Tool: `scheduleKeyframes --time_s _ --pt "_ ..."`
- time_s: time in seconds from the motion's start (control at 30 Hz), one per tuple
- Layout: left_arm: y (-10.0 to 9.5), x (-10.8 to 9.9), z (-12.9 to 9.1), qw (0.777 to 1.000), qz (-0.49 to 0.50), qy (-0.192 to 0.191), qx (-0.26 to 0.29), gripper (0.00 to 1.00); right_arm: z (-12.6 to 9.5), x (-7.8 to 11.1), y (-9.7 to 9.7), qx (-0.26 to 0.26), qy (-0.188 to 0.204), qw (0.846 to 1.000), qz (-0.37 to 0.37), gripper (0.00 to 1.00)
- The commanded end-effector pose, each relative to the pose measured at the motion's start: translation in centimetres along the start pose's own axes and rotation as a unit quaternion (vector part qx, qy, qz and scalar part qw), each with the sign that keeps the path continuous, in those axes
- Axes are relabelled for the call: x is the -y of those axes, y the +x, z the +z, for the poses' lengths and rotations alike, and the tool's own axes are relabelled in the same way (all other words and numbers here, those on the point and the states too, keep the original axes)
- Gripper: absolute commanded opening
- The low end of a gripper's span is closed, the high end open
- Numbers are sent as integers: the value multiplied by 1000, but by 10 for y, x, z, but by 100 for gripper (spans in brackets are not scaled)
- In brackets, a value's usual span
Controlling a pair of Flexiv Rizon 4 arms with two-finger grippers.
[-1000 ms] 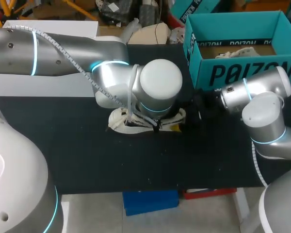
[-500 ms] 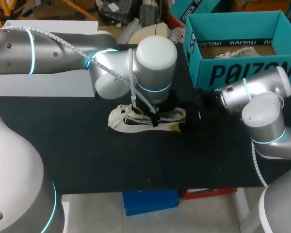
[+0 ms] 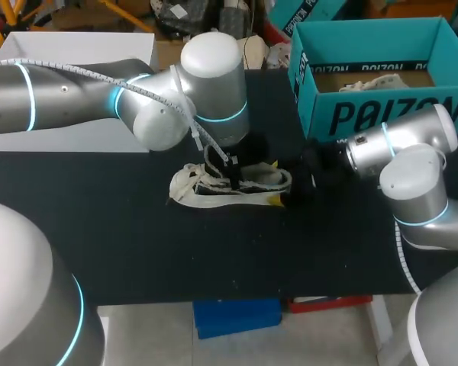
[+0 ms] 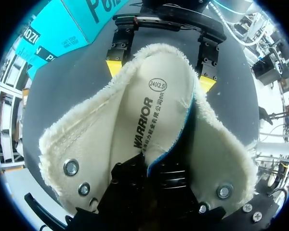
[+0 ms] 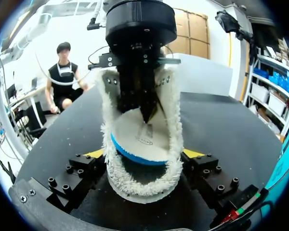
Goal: Take the shoe out of the shoebox, open the shoe tongue, remove and reinsert the insole, then place the shoe into the shoebox
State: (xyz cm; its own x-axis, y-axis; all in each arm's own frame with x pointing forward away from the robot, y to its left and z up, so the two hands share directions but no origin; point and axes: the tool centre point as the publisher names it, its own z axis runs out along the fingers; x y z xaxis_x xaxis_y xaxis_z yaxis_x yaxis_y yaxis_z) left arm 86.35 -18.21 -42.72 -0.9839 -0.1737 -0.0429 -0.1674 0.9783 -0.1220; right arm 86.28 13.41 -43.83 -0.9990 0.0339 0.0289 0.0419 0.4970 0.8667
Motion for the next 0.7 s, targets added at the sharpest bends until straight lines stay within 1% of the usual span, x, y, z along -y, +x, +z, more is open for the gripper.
scheduleKeyframes --time_s 0.03,0.37,0.5,0.57,0.7 --pt "-2 -16 -5 1000 2 25 -1 0 -1 5 0 0 1 1000 0 0" --pt "5 -19 -32 999 5 49 12 0 -1 5 0 0 1 1000 0 0" --pt "9 -17 -42 998 14 60 13 0 -1 5 0 0 1 1000 0 0" --pt "12 -14 -43 998 20 60 15 0 -1 5 0 0 1 1000 0 0" --pt "13 -6 -35 998 32 55 6 0 -1 5 0 0 1 1000 0 0"
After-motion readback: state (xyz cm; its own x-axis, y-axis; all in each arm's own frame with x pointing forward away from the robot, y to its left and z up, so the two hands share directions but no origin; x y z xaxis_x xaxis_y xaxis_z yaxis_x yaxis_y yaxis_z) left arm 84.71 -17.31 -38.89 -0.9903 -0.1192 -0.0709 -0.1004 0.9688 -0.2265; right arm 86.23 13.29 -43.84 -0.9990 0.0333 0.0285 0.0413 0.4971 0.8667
